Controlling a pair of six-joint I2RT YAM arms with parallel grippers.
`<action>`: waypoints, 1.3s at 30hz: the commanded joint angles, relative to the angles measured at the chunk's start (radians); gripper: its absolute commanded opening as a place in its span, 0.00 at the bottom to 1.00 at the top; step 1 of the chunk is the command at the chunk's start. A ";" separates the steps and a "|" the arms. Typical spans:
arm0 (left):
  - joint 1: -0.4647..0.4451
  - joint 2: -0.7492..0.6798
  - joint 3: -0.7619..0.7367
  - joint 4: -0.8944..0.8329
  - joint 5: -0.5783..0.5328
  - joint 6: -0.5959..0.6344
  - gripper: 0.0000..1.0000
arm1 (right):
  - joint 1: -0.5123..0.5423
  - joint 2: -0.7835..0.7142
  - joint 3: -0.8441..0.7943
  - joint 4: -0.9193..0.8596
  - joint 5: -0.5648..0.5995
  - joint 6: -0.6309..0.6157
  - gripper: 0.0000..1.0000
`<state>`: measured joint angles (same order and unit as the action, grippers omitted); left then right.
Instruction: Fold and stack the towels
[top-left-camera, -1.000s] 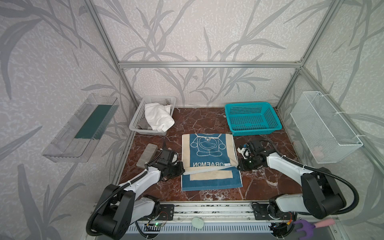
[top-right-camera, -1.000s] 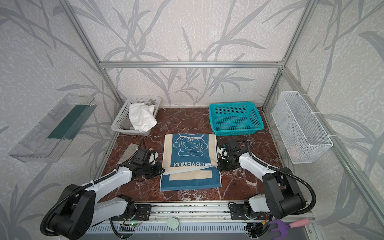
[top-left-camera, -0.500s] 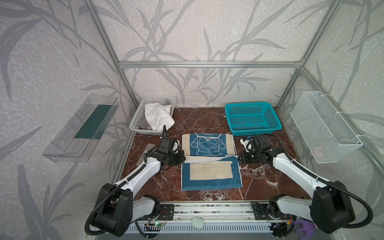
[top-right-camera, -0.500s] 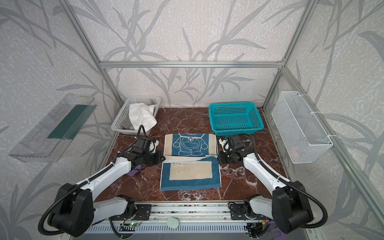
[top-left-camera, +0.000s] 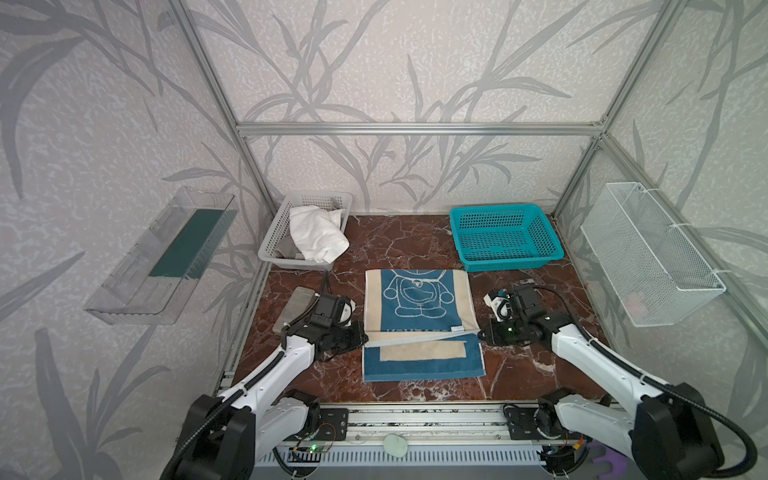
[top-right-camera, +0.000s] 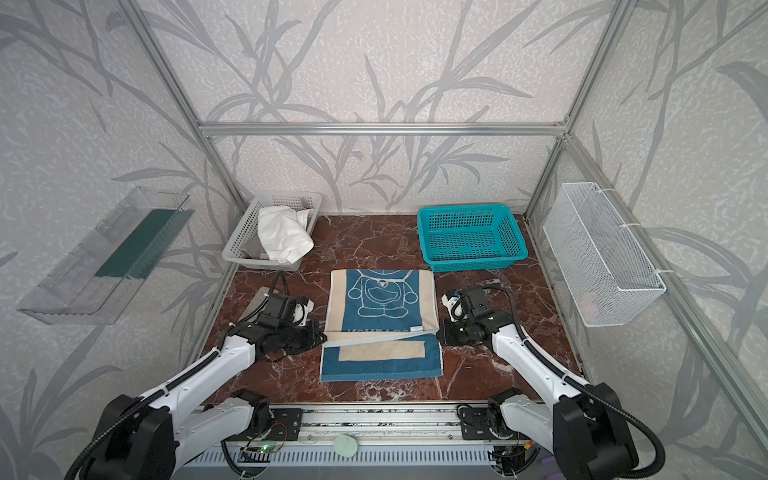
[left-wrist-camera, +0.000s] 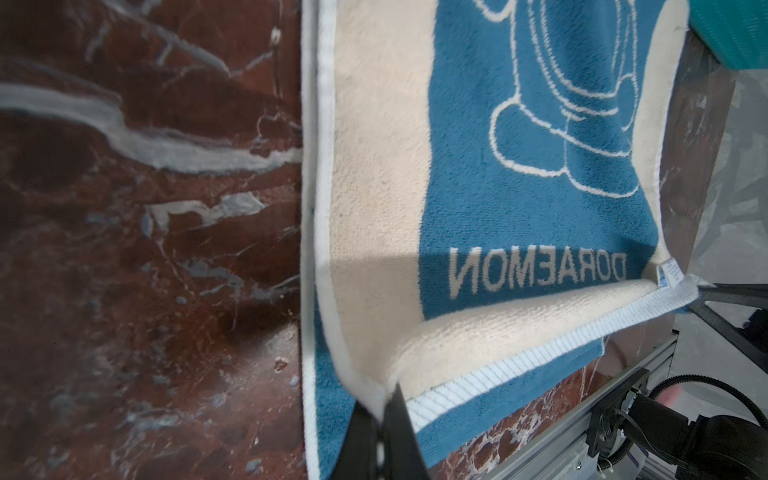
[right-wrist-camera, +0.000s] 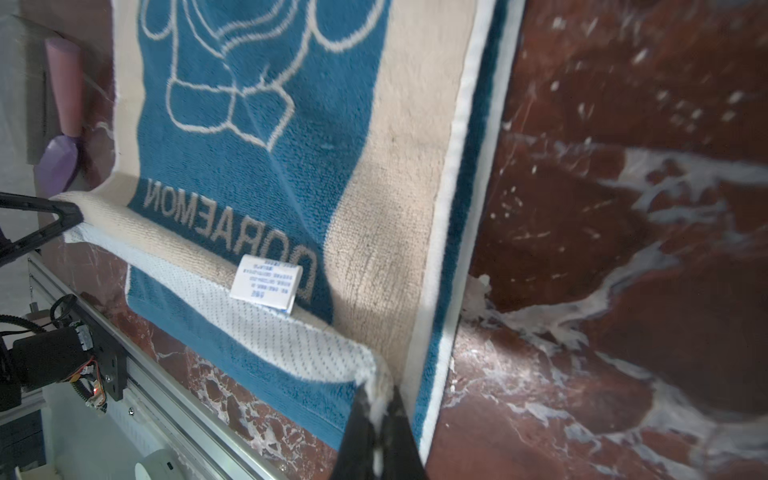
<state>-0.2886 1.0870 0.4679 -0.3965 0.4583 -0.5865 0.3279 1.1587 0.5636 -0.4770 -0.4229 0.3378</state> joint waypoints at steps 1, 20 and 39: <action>0.000 0.064 -0.035 0.079 0.006 -0.030 0.00 | -0.003 0.087 -0.024 0.094 -0.034 0.035 0.00; 0.078 0.275 0.259 -0.082 -0.049 0.129 0.00 | -0.007 0.235 0.207 0.033 0.065 -0.065 0.00; 0.077 0.042 0.017 -0.026 0.037 -0.067 0.00 | 0.043 0.048 0.031 -0.066 0.041 0.047 0.00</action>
<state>-0.2169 1.1206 0.5236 -0.4728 0.4931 -0.5968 0.3695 1.1812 0.6174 -0.5243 -0.3820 0.3519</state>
